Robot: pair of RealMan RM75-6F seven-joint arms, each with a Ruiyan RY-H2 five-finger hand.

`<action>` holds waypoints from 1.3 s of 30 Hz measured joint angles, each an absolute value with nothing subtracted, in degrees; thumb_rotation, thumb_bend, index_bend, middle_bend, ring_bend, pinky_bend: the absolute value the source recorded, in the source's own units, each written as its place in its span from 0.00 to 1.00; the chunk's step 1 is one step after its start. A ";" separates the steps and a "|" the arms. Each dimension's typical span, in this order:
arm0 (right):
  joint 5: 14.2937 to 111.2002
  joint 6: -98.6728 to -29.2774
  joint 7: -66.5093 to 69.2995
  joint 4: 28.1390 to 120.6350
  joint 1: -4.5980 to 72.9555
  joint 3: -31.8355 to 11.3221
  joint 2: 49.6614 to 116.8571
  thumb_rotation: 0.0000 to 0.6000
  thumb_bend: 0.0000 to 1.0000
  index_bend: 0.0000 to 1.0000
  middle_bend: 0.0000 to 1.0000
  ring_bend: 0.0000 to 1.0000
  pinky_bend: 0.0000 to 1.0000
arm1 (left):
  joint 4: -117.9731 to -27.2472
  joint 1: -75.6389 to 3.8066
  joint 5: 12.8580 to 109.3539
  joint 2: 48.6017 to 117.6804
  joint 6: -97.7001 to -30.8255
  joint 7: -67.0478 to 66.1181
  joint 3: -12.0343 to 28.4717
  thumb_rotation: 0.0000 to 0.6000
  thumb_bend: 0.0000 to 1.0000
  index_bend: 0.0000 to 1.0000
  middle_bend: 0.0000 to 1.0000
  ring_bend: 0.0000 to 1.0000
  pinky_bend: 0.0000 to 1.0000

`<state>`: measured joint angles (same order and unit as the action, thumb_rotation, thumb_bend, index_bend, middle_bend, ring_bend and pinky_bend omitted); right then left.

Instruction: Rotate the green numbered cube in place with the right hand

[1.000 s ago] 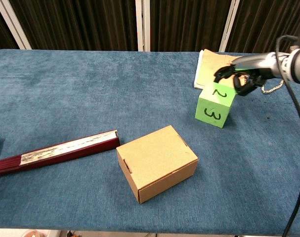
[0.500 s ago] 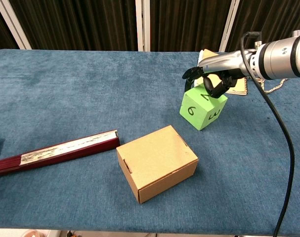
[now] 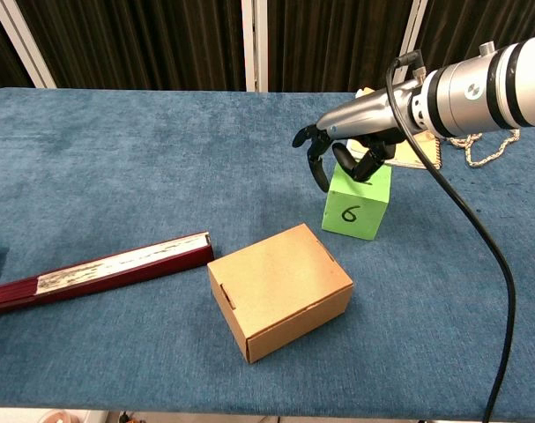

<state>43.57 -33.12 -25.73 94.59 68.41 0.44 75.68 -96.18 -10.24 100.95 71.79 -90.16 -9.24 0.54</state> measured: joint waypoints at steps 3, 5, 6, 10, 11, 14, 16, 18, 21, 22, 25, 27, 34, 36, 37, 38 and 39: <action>43.58 -34.07 -26.51 95.95 68.79 1.43 75.34 1.00 1.00 0.44 0.00 0.00 0.00 | -95.95 -10.15 100.87 71.88 -90.22 -8.99 0.51 1.00 0.06 0.21 0.16 0.13 0.16; 43.80 -34.84 -26.86 96.71 68.84 2.05 75.10 1.00 1.00 0.44 0.00 0.00 0.00 | -95.79 -10.14 100.87 71.93 -90.24 -8.84 0.51 1.00 0.06 0.21 0.16 0.13 0.16; 43.90 -35.16 -27.02 96.95 68.84 2.30 75.02 1.00 1.00 0.44 0.00 0.00 0.00 | -95.68 -10.16 100.91 71.98 -90.25 -8.78 0.52 1.00 0.06 0.21 0.16 0.13 0.16; 44.24 -36.71 -27.23 97.07 68.67 2.57 75.21 1.00 0.98 0.42 0.00 0.00 0.00 | -95.48 -10.30 100.99 72.16 -90.19 -8.63 0.64 1.00 0.06 0.21 0.16 0.13 0.16; 44.47 -37.19 -27.14 97.01 68.53 2.47 75.37 1.00 0.90 0.39 0.00 0.00 0.00 | -95.42 -10.33 100.98 72.20 -90.18 -8.61 0.67 1.00 0.06 0.21 0.16 0.13 0.16; 45.93 -39.70 -26.30 96.78 67.43 1.81 76.07 1.00 0.44 0.19 0.00 0.00 0.00 | -95.23 -10.32 100.72 72.26 -90.17 -8.51 0.78 1.00 0.06 0.21 0.16 0.13 0.16; 47.26 -42.35 -25.33 96.75 66.09 1.25 76.52 1.00 0.26 0.08 0.00 0.00 0.00 | -94.99 -10.26 100.36 72.29 -90.19 -8.38 0.89 1.00 0.06 0.21 0.16 0.13 0.16; 48.92 -45.75 -23.89 97.00 64.08 0.77 76.66 1.00 0.22 0.02 0.00 0.00 0.00 | -94.51 -10.14 99.74 72.31 -90.23 -8.36 1.07 1.00 0.06 0.21 0.16 0.13 0.16; 51.91 -51.61 -21.30 97.97 59.83 0.62 75.96 1.00 0.21 0.00 0.00 0.00 0.00 | -93.51 -9.83 98.18 72.39 -90.22 -8.76 1.50 1.00 0.06 0.21 0.16 0.13 0.16; 52.92 -53.54 -20.42 98.31 58.27 0.73 75.57 1.00 0.21 0.00 0.00 0.00 0.00 | -93.19 -9.73 97.57 72.44 -90.17 -8.82 1.63 1.00 0.06 0.21 0.16 0.13 0.16; 56.85 -60.33 -17.08 99.22 52.13 1.70 73.91 1.00 0.21 0.00 0.00 0.00 0.00 | -92.35 -9.36 95.04 72.49 -89.58 -8.93 2.02 1.00 0.06 0.20 0.16 0.13 0.16; 60.02 -65.27 -14.57 99.50 47.31 2.96 72.48 1.00 0.21 0.00 0.00 0.00 0.00 | -91.84 -9.02 92.85 72.42 -89.06 -9.38 2.37 1.00 0.06 0.20 0.16 0.13 0.16; 70.59 -81.40 -4.05 97.40 31.50 7.61 68.44 1.00 0.21 0.00 0.00 0.00 0.00 | -91.99 -7.22 86.52 71.08 -87.19 -9.02 2.85 1.00 0.06 0.20 0.16 0.13 0.16; 73.25 -85.80 -0.50 95.62 26.97 8.78 67.78 1.00 0.21 0.00 0.00 0.00 0.00 | -92.42 -6.36 85.57 70.46 -87.27 -8.62 2.83 1.00 0.06 0.20 0.16 0.13 0.16; 74.26 -87.47 0.99 94.75 25.13 9.21 67.58 1.00 0.21 0.00 0.00 0.00 0.00 | -92.54 -6.03 85.35 70.34 -87.49 -8.49 2.82 1.00 0.06 0.20 0.16 0.13 0.16; 75.23 -88.97 2.40 93.83 23.39 9.60 67.42 1.00 0.21 0.00 0.00 0.00 0.00 | -92.65 -5.72 85.16 70.22 -87.78 -8.35 2.80 1.00 0.06 0.20 0.16 0.13 0.16; 76.50 -90.71 4.06 92.52 21.27 10.02 67.27 1.00 0.21 0.00 0.00 0.00 0.00 | -92.79 -5.31 84.95 70.08 -88.20 -8.15 2.78 1.00 0.06 0.20 0.16 0.13 0.16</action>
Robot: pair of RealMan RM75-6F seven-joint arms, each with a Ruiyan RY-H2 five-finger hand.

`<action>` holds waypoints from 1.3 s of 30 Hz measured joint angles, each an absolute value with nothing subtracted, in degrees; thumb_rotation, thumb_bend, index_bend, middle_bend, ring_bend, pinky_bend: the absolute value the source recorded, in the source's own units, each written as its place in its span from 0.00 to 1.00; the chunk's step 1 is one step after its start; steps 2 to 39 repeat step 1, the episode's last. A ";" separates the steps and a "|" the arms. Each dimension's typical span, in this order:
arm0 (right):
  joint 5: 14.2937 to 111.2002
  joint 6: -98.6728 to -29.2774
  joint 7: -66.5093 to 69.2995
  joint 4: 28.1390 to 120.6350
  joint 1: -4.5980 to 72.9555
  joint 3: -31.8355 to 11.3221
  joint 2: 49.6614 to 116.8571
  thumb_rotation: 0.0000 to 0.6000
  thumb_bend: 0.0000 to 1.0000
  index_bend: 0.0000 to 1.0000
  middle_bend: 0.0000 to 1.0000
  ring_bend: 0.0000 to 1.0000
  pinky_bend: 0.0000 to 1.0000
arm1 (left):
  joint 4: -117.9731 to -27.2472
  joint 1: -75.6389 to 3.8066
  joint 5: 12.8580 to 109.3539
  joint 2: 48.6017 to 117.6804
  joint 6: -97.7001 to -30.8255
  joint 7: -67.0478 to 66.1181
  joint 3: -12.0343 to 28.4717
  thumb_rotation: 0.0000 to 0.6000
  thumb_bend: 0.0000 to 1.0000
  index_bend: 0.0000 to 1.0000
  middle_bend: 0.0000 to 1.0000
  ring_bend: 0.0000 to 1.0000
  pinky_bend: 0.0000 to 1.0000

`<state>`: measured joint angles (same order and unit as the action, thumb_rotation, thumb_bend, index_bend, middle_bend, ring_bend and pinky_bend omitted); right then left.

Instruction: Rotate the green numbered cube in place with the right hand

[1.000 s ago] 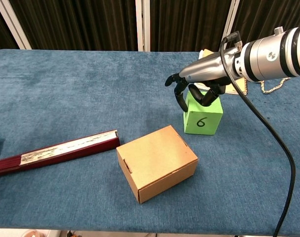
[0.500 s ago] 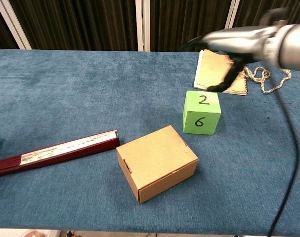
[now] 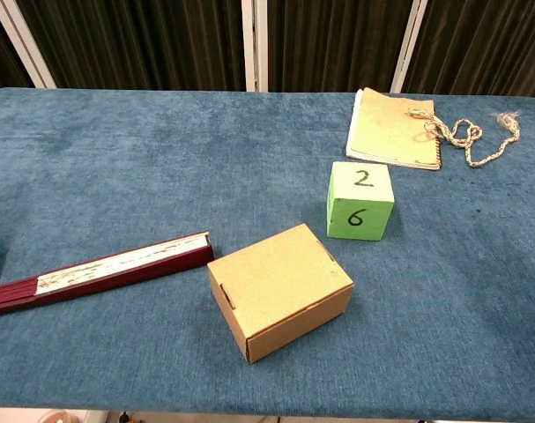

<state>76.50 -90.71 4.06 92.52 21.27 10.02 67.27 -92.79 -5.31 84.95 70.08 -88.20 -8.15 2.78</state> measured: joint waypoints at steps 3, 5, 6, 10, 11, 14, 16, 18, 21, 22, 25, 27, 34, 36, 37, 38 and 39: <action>77.42 -91.81 5.12 91.51 19.85 10.27 67.21 1.00 0.21 0.00 0.00 0.00 0.00 | -92.91 -5.02 84.81 69.98 -88.51 -8.00 2.75 1.00 0.06 0.20 0.16 0.13 0.16; 77.42 -91.81 5.12 91.51 19.85 10.27 67.21 1.00 0.21 0.00 0.00 0.00 0.00 | -92.91 -5.02 84.81 69.98 -88.51 -8.00 2.75 1.00 0.06 0.20 0.16 0.13 0.16; 77.42 -91.81 5.12 91.51 19.85 10.27 67.21 1.00 0.21 0.00 0.00 0.00 0.00 | -92.91 -5.02 84.81 69.98 -88.51 -8.00 2.75 1.00 0.06 0.20 0.16 0.13 0.16; 77.42 -91.81 5.12 91.51 19.85 10.27 67.21 1.00 0.21 0.00 0.00 0.00 0.00 | -92.91 -5.02 84.81 69.98 -88.51 -8.00 2.75 1.00 0.06 0.20 0.16 0.13 0.16; 77.42 -91.81 5.12 91.51 19.85 10.27 67.21 1.00 0.21 0.00 0.00 0.00 0.00 | -92.91 -5.02 84.81 69.98 -88.51 -8.00 2.75 1.00 0.06 0.20 0.16 0.13 0.16; 77.42 -91.81 5.12 91.51 19.85 10.27 67.21 1.00 0.21 0.00 0.00 0.00 0.00 | -92.91 -5.02 84.81 69.98 -88.51 -8.00 2.75 1.00 0.06 0.20 0.16 0.13 0.16; 77.42 -91.81 5.12 91.51 19.85 10.27 67.21 1.00 0.21 0.00 0.00 0.00 0.00 | -92.91 -5.02 84.81 69.98 -88.51 -8.00 2.75 1.00 0.06 0.20 0.16 0.13 0.16; 77.42 -91.81 5.12 91.51 19.85 10.27 67.21 1.00 0.21 0.00 0.00 0.00 0.00 | -92.91 -5.02 84.81 69.98 -88.51 -8.00 2.75 1.00 0.06 0.20 0.16 0.13 0.16; 77.42 -91.81 5.12 91.51 19.85 10.27 67.21 1.00 0.21 0.00 0.00 0.00 0.00 | -92.91 -5.02 84.81 69.98 -88.51 -8.00 2.75 1.00 0.06 0.20 0.16 0.13 0.16; 77.42 -91.81 5.12 91.51 19.85 10.27 67.21 1.00 0.21 0.00 0.00 0.00 0.00 | -92.91 -5.02 84.81 69.98 -88.51 -8.00 2.75 1.00 0.06 0.20 0.16 0.13 0.16; 77.42 -91.81 5.12 91.51 19.85 10.27 67.21 1.00 0.21 0.00 0.00 0.00 0.00 | -92.91 -5.02 84.81 69.98 -88.51 -8.00 2.75 1.00 0.06 0.20 0.16 0.13 0.16; 77.42 -91.81 5.12 91.51 19.85 10.27 67.21 1.00 0.21 0.00 0.00 0.00 0.00 | -92.91 -5.02 84.81 69.98 -88.51 -8.00 2.75 1.00 0.06 0.20 0.16 0.13 0.16; 77.42 -91.81 5.12 91.51 19.85 10.27 67.21 1.00 0.21 0.00 0.00 0.00 0.00 | -92.91 -5.02 84.81 69.98 -88.51 -8.00 2.75 1.00 0.06 0.20 0.16 0.13 0.16; 77.42 -91.81 5.12 91.51 19.85 10.27 67.21 1.00 0.21 0.00 0.00 0.00 0.00 | -92.91 -5.02 84.81 69.98 -88.51 -8.00 2.75 1.00 0.06 0.20 0.16 0.13 0.16; 77.42 -91.81 5.12 91.51 19.85 10.27 67.21 1.00 0.21 0.00 0.00 0.00 0.00 | -92.91 -5.02 84.81 69.98 -88.51 -8.00 2.75 1.00 0.06 0.20 0.16 0.13 0.16; 77.42 -91.81 5.12 91.51 19.85 10.27 67.21 1.00 0.21 0.00 0.00 0.00 0.00 | -92.91 -5.02 84.81 69.98 -88.51 -8.00 2.75 1.00 0.06 0.20 0.16 0.13 0.16; 77.42 -91.81 5.12 91.51 19.85 10.27 67.21 1.00 0.21 0.00 0.00 0.00 0.00 | -92.91 -5.02 84.81 69.98 -88.51 -8.00 2.75 1.00 0.06 0.20 0.16 0.13 0.16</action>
